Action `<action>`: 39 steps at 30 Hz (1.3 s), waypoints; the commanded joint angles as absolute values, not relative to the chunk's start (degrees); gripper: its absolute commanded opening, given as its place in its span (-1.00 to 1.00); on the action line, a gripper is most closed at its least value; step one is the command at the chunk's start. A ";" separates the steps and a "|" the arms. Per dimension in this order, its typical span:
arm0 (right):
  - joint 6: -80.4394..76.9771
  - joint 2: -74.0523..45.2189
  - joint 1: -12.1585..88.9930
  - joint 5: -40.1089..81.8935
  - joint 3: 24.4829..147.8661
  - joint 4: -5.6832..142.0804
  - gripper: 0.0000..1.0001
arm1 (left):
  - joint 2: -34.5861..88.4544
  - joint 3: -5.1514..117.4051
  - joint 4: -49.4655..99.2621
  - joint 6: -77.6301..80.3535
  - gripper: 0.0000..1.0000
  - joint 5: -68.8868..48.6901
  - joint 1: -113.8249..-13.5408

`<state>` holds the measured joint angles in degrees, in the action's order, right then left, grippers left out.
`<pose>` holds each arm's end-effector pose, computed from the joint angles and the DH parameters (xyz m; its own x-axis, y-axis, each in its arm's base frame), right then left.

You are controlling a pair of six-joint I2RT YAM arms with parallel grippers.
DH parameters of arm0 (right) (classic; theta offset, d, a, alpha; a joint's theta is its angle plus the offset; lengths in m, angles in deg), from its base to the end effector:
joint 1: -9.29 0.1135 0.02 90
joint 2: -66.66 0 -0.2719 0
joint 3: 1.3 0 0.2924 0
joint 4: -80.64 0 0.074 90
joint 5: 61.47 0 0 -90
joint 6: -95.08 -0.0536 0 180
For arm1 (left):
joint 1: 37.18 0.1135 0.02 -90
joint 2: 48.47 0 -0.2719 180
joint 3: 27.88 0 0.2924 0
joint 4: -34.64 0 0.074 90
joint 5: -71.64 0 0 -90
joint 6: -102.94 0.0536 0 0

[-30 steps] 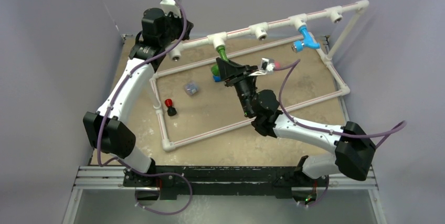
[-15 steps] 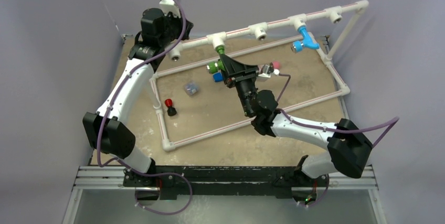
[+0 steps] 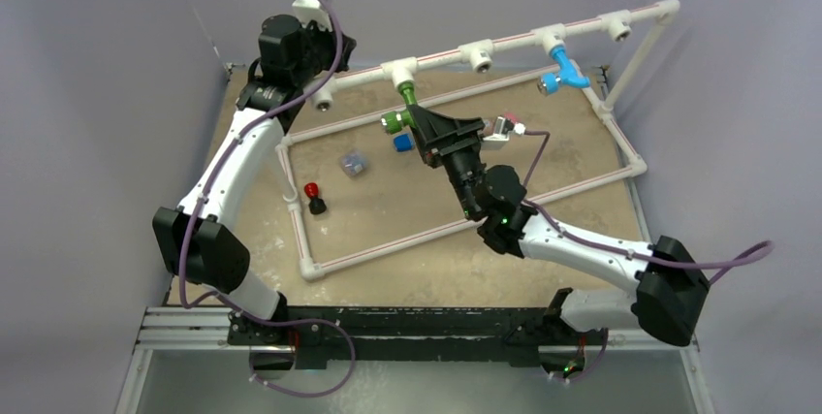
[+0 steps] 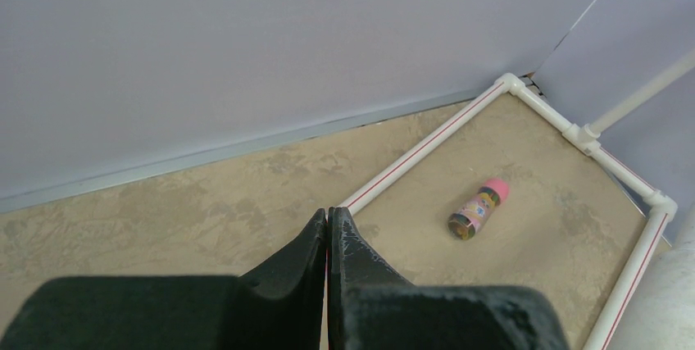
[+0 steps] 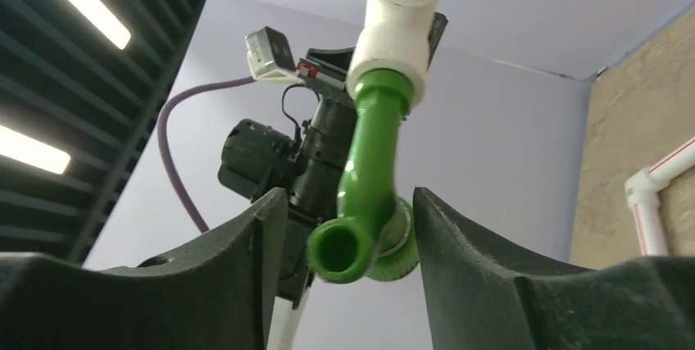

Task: Install the water faucets

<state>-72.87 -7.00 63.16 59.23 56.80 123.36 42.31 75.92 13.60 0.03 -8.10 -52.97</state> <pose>0.2179 0.2520 0.3508 -0.3611 0.9316 0.0422 -0.3523 -0.1781 0.9188 0.4151 -0.1273 0.4336 -0.2286 -0.1638 -0.9596 0.3964 0.8846 -0.2455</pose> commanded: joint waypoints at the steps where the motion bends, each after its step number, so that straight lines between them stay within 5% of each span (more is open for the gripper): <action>1: -62.37 -1.99 63.18 59.76 56.45 120.32 0.27 | 46.71 70.86 2.89 -0.24 -1.00 -7.26 -53.27; 6: -52.32 -1.46 63.05 58.58 60.10 116.69 0.40 | 47.00 71.38 2.66 -0.24 -1.00 -7.20 -53.27; 19: -41.86 -6.19 63.08 61.34 67.33 112.52 0.39 | 46.90 71.20 2.75 -0.15 -1.00 -7.25 -53.27; 29: -50.22 -7.56 63.03 59.53 66.00 114.01 -0.05 | 47.03 71.15 2.89 -0.33 -1.00 -6.59 -53.27; 39: -58.25 -9.75 63.07 58.33 65.02 115.79 -0.22 | 46.89 71.06 3.02 -0.68 -1.00 -5.93 -53.27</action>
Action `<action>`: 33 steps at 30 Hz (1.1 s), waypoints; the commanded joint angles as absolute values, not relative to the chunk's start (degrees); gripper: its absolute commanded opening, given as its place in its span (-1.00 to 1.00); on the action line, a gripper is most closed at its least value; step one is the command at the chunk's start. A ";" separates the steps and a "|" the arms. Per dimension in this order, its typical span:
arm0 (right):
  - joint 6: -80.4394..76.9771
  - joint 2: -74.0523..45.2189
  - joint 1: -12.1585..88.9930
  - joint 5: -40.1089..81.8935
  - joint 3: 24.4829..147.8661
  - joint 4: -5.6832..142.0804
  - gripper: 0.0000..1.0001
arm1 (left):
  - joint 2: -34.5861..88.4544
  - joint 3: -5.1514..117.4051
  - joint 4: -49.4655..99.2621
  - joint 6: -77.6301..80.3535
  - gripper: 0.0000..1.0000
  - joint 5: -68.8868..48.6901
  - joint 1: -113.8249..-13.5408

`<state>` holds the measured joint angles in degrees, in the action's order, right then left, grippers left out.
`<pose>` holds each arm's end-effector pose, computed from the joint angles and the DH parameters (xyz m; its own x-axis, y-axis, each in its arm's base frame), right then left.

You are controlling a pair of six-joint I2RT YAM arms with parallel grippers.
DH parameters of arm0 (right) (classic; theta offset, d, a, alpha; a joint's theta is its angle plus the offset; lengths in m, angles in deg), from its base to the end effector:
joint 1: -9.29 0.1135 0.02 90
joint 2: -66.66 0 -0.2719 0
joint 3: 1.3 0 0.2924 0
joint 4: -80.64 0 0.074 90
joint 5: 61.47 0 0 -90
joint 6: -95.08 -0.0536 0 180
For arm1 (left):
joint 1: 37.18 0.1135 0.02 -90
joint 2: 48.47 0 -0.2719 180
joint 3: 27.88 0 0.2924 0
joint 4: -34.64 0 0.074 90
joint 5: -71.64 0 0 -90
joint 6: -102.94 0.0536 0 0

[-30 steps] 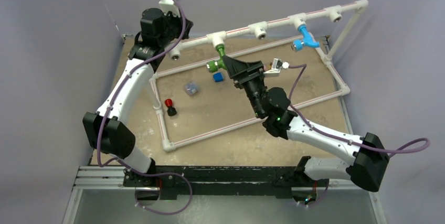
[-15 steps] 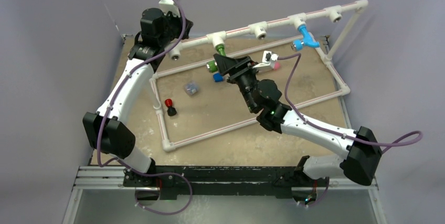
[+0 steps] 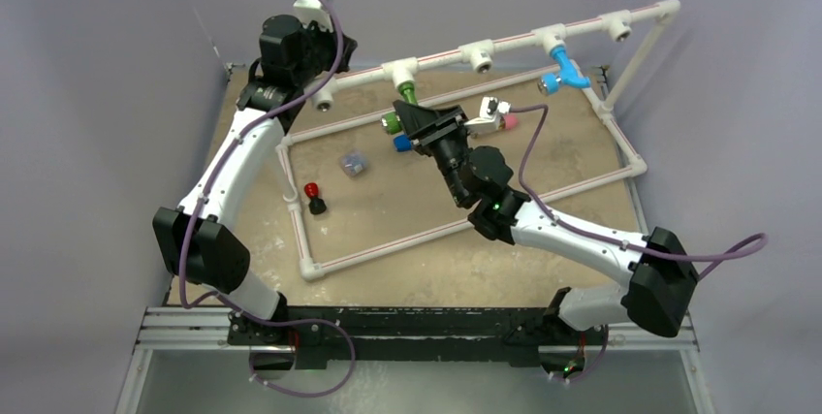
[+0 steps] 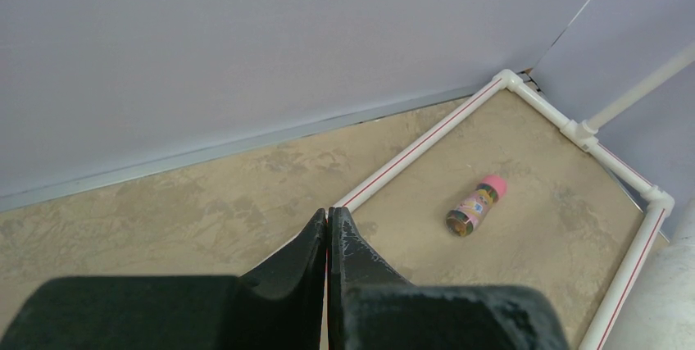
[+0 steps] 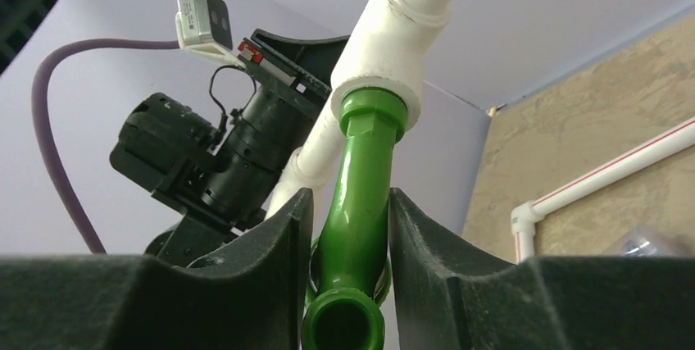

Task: Install the water faucets

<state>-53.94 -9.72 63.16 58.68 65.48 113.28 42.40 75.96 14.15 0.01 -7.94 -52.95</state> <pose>0.2311 0.2709 0.3761 -0.2464 0.9199 -0.3051 -0.4171 0.1836 0.8901 0.4157 -0.1275 0.4344 -0.2212 -0.1662 -0.9610 0.4005 0.8830 -0.2449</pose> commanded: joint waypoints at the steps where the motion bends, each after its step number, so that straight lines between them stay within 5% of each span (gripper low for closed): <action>1: -59.00 -9.78 62.99 58.37 64.77 115.74 -0.27 | 46.85 71.06 3.02 -0.76 -1.00 -5.88 -53.27; 6: -62.58 -9.13 63.06 59.04 62.55 117.54 -1.00 | 46.88 70.97 3.09 -0.86 -1.00 -5.62 -53.26; 18: -92.85 -13.96 60.91 53.89 55.84 132.54 -1.00 | 46.75 70.97 3.02 -1.03 -1.00 -5.46 -53.34; 33: -88.19 -14.46 60.44 53.12 60.18 134.87 -1.00 | 47.40 71.33 2.86 -0.86 -1.00 -5.70 -53.36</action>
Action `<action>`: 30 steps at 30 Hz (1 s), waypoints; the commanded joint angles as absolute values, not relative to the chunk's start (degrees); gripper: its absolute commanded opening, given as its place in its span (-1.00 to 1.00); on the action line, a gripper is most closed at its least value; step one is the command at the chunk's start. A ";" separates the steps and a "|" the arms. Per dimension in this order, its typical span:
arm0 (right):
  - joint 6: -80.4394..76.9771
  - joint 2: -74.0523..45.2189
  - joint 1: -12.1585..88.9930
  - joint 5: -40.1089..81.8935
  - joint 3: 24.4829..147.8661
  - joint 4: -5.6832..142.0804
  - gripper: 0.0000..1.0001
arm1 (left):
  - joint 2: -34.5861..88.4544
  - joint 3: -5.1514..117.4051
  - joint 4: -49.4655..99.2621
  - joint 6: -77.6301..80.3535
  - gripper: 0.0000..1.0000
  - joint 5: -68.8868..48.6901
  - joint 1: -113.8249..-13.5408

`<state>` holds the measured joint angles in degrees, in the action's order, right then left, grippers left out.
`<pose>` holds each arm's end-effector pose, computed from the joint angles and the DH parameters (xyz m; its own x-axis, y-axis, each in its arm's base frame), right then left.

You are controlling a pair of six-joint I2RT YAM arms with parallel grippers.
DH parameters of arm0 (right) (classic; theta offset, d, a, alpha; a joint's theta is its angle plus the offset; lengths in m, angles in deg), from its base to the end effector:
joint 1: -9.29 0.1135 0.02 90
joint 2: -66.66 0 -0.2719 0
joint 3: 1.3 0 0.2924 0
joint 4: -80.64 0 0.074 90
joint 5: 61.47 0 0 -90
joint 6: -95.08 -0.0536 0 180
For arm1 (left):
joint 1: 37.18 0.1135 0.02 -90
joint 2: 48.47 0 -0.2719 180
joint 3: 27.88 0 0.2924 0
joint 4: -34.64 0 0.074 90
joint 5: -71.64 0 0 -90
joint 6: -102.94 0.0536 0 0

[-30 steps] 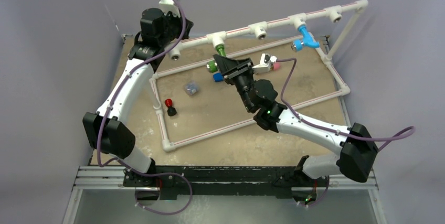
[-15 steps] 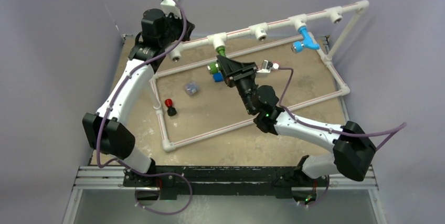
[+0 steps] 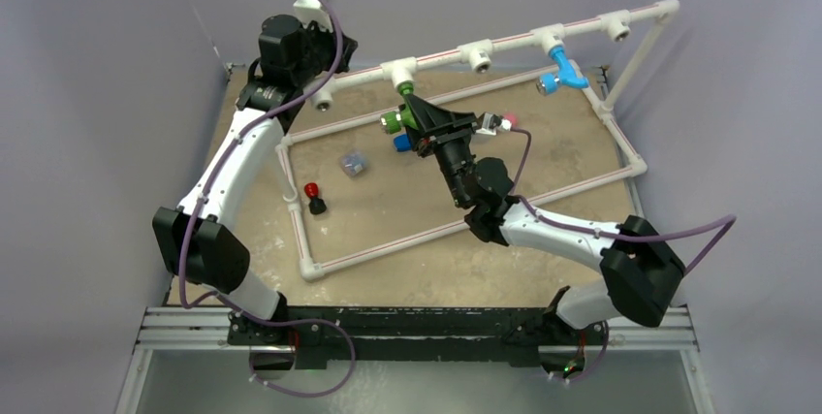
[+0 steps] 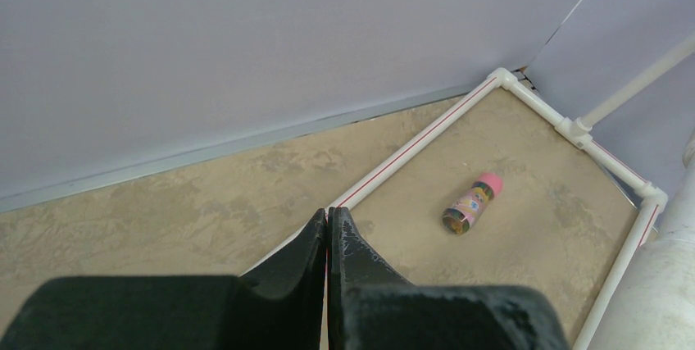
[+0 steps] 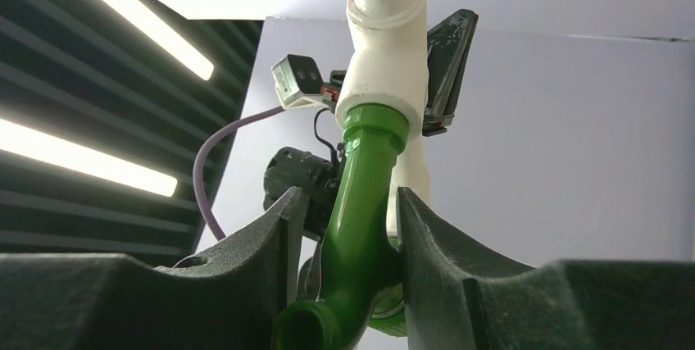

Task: Install the water faucets

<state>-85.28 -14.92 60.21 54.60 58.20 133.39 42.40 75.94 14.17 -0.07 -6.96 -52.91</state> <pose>0.2428 0.2617 0.3349 -0.4610 0.8572 0.2296 -0.3187 -0.4014 0.8587 0.4154 -0.1280 0.4343 -0.2250 -0.1659 -0.9601 0.4144 0.8756 -0.2484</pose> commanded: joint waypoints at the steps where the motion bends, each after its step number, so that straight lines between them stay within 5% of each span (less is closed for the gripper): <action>1: -86.37 -13.96 60.38 53.21 60.24 134.56 -1.00 | 47.41 71.32 2.89 -0.86 -1.00 -5.66 -53.36; 11: -73.83 -9.55 60.43 53.18 61.37 127.51 -0.87 | 47.67 71.10 3.02 -0.93 -1.00 -5.98 -53.36; 21: -61.11 -5.25 60.33 53.54 61.57 121.83 0.03 | 48.33 71.85 3.11 -1.48 -1.00 -6.78 -53.29; 30: -40.77 -0.81 60.11 53.84 64.52 111.12 0.55 | 49.91 76.44 1.87 -1.91 -1.00 -8.48 -53.22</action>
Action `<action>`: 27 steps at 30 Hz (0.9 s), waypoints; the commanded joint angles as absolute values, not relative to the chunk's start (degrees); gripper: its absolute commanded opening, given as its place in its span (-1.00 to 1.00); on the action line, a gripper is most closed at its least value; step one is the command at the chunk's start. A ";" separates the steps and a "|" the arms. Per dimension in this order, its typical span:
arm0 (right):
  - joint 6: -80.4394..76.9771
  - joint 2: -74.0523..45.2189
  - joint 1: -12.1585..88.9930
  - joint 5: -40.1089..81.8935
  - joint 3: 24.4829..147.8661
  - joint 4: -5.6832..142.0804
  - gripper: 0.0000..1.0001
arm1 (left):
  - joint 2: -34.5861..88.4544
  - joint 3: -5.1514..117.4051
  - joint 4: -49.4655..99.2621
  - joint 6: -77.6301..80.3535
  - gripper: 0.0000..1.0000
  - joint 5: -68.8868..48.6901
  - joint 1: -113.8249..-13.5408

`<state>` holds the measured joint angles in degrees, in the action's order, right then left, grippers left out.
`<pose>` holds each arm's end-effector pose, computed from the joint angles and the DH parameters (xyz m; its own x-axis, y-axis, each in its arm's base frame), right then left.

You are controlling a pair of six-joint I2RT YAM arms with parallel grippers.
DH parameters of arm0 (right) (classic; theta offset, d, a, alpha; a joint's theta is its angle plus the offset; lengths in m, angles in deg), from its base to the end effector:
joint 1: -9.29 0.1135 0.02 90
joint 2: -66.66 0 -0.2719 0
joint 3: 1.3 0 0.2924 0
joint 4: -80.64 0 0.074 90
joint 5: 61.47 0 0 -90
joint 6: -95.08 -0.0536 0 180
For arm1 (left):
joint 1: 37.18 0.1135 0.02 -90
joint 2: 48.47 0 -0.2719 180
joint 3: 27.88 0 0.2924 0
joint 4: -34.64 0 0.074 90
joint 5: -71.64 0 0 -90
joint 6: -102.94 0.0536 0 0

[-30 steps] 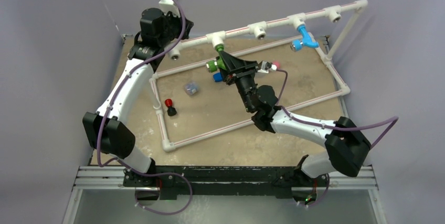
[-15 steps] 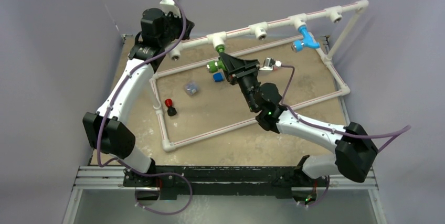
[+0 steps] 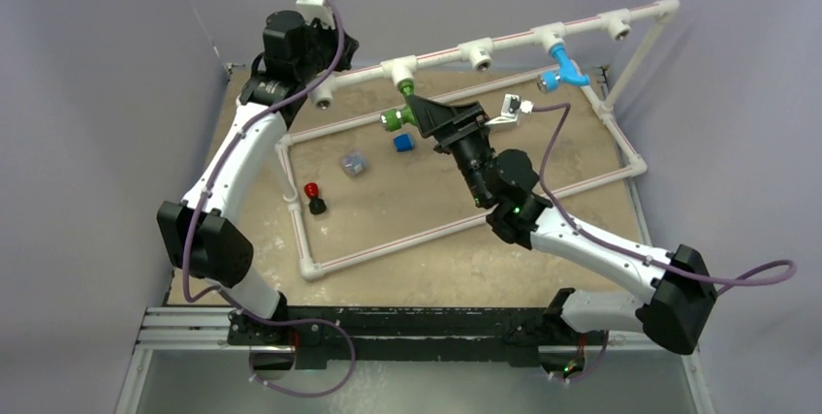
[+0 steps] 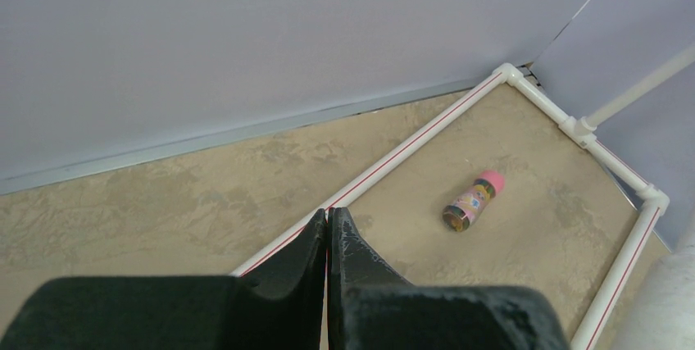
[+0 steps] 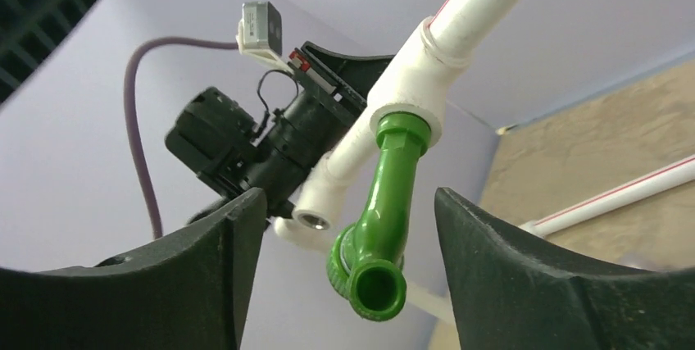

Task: Install the water faucets

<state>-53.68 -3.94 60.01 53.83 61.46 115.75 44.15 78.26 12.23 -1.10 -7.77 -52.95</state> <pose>0.2255 0.2395 0.3862 -0.2423 0.9247 -0.2936 -0.4862 0.1461 0.8615 0.4226 -0.1296 0.4339 -0.2515 -0.1768 -0.9516 0.3926 0.8800 -0.2672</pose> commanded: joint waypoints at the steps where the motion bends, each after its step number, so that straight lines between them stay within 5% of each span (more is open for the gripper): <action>1: -38.21 -0.03 60.08 54.43 64.81 109.16 0.58 | 50.06 77.14 1.92 -1.96 -0.98 -9.01 -53.26; 12: -14.02 14.37 60.01 67.80 59.26 91.71 0.97 | 49.89 86.91 7.43 -2.57 -0.78 -15.00 -53.24; 20: -3.54 22.09 60.01 78.19 49.97 85.95 0.97 | 44.42 87.25 19.17 -4.32 -0.73 -17.11 -53.27; 27: -1.16 24.26 56.87 77.45 37.93 94.79 0.97 | 36.82 85.91 23.70 -5.65 -0.72 -12.92 -53.27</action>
<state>-5.29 23.35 59.27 75.86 42.48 88.50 44.67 85.41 16.69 -4.05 -15.57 -53.43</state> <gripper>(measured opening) 0.984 0.137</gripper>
